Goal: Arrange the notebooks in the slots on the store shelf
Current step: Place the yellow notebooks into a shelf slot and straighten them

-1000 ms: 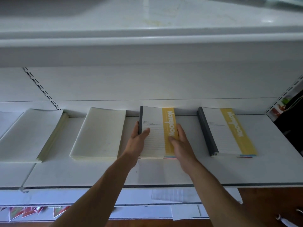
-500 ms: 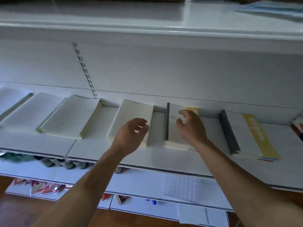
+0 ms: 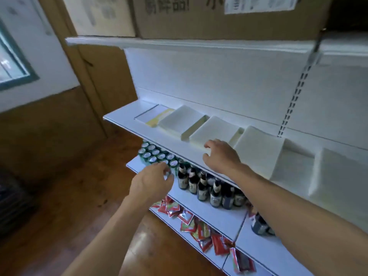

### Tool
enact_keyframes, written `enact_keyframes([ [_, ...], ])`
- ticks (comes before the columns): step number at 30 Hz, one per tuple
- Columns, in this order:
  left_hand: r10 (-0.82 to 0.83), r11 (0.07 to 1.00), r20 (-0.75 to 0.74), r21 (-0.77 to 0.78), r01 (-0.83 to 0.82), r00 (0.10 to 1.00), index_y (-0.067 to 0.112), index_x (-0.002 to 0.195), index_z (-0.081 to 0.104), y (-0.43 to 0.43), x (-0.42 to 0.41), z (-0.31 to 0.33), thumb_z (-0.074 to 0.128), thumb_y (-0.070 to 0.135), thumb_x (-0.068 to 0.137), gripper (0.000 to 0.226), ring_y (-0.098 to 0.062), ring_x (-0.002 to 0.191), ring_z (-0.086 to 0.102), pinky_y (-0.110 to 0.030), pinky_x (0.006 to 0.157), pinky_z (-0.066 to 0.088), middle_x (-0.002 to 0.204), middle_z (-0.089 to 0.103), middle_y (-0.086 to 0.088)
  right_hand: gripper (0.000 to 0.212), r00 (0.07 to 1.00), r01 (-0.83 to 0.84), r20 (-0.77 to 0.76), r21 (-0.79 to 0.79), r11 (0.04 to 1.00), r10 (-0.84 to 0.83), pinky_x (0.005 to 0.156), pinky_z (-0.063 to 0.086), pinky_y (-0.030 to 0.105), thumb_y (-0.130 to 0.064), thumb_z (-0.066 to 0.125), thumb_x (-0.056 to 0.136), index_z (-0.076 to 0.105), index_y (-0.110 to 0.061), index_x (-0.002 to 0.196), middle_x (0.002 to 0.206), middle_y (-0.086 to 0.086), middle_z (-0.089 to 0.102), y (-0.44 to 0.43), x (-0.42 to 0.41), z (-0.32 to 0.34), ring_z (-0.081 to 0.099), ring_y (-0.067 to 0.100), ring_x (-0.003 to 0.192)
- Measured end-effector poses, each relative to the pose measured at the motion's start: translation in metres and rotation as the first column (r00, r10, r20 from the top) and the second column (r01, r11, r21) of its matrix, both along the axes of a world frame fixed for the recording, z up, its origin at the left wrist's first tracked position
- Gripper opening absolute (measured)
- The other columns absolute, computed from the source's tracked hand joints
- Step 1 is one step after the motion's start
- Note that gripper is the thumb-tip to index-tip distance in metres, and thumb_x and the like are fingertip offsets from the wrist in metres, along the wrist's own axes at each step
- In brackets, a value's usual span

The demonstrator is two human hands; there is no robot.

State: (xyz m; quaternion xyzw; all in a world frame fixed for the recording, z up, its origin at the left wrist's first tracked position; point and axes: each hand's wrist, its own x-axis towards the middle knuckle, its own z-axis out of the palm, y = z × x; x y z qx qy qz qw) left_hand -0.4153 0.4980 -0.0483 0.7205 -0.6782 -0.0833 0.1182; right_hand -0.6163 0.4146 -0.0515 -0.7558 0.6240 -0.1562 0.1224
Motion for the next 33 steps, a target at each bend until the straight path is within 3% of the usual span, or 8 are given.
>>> enact_keyframes([
  [5, 0.089, 0.996, -0.042, 0.019, -0.088, 0.995, 0.029, 0.119, 0.060, -0.029, 0.079, -0.012, 0.047, 0.041, 0.092, 0.033, -0.015, 0.103, 0.060, -0.029, 0.085, 0.049, 0.116, 0.063, 0.010, 0.041, 0.993, -0.121, 0.019, 0.026, 0.992, 0.120, 0.096, 0.043, 0.036, -0.031, 0.049, 0.092, 0.050, -0.019, 0.132, 0.138, 0.002, 0.049, -0.046, 0.100, -0.004, 0.045, 0.023, 0.124],
  [8, 0.115, 0.993, -0.043, 0.037, -0.114, 0.992, 0.030, 0.117, 0.061, -0.062, 0.115, -0.023, 0.047, 0.044, 0.092, 0.031, -0.013, 0.093, 0.058, -0.027, 0.076, 0.048, 0.113, 0.063, 0.011, 0.040, 0.986, -0.161, 0.039, 0.043, 0.986, 0.160, 0.096, 0.043, 0.036, -0.030, 0.048, 0.093, 0.050, -0.019, 0.131, 0.139, 0.001, 0.048, -0.085, 0.143, -0.015, 0.046, 0.023, 0.123],
  [16, 0.114, 0.991, -0.092, 0.087, -0.106, 0.989, 0.030, 0.112, 0.062, -0.225, 0.192, -0.035, 0.050, 0.045, 0.092, 0.027, -0.012, 0.091, 0.058, -0.026, 0.072, 0.045, 0.108, 0.064, 0.011, 0.041, 0.980, -0.125, 0.166, 0.077, 0.989, 0.111, 0.100, 0.039, 0.035, -0.027, 0.050, 0.091, 0.050, -0.014, 0.131, 0.138, 0.007, 0.046, -0.233, 0.240, -0.043, 0.044, 0.026, 0.125],
  [21, 0.091, 0.981, -0.228, 0.188, -0.048, 0.969, 0.027, 0.130, 0.055, -0.323, 0.230, -0.041, 0.049, 0.042, 0.095, 0.039, -0.013, 0.107, 0.058, -0.026, 0.086, 0.047, 0.125, 0.061, 0.008, 0.054, 0.989, -0.068, 0.144, 0.197, 0.978, 0.039, 0.116, 0.017, 0.032, -0.026, 0.042, 0.096, 0.032, -0.010, 0.146, 0.159, 0.009, 0.017, -0.303, 0.284, -0.061, 0.014, 0.024, 0.145],
  [25, 0.073, 0.970, -0.348, 0.241, 0.014, 0.934, 0.022, 0.140, 0.047, -0.388, 0.245, -0.051, 0.050, 0.038, 0.097, 0.046, -0.018, 0.120, 0.055, -0.031, 0.096, 0.050, 0.140, 0.052, 0.003, 0.059, 0.996, 0.088, 0.010, 0.252, 0.964, -0.094, 0.120, 0.007, 0.039, -0.036, 0.035, 0.098, 0.021, -0.015, 0.151, 0.162, 0.008, 0.000, -0.332, 0.302, -0.078, -0.003, 0.026, 0.148],
  [28, 0.059, 0.954, -0.352, 0.296, 0.052, 0.934, 0.020, 0.142, 0.045, -0.440, 0.252, -0.060, 0.048, 0.034, 0.098, 0.046, -0.022, 0.126, 0.050, -0.034, 0.101, 0.042, 0.144, 0.048, -0.001, 0.062, 0.977, 0.212, -0.063, 0.254, 0.944, -0.202, 0.120, 0.003, 0.043, -0.046, 0.031, 0.098, 0.017, -0.017, 0.151, 0.162, 0.009, -0.004, -0.347, 0.307, -0.098, -0.008, 0.027, 0.148],
  [30, 0.011, 0.944, -0.335, 0.314, 0.100, 0.942, 0.018, 0.132, 0.054, -0.466, 0.254, -0.064, 0.047, 0.030, 0.097, 0.037, -0.024, 0.119, 0.054, -0.035, 0.101, 0.042, 0.135, 0.056, -0.005, 0.066, 0.963, 0.269, -0.078, 0.221, 0.937, -0.258, 0.120, 0.000, 0.043, -0.053, 0.022, 0.096, 0.016, -0.018, 0.152, 0.162, 0.010, -0.004, -0.347, 0.313, -0.110, -0.010, 0.026, 0.148],
  [33, -0.057, 0.931, -0.393, 0.311, 0.191, 0.918, 0.014, 0.097, 0.065, -0.490, 0.255, -0.070, 0.048, 0.022, 0.092, 0.020, -0.021, 0.084, 0.059, -0.029, 0.069, 0.049, 0.097, 0.066, -0.006, 0.096, 0.952, 0.301, -0.105, 0.146, 0.942, -0.288, 0.118, -0.008, 0.040, -0.067, -0.013, 0.074, 0.011, -0.019, 0.153, 0.162, 0.007, -0.007, -0.342, 0.322, -0.117, -0.014, 0.022, 0.148],
])
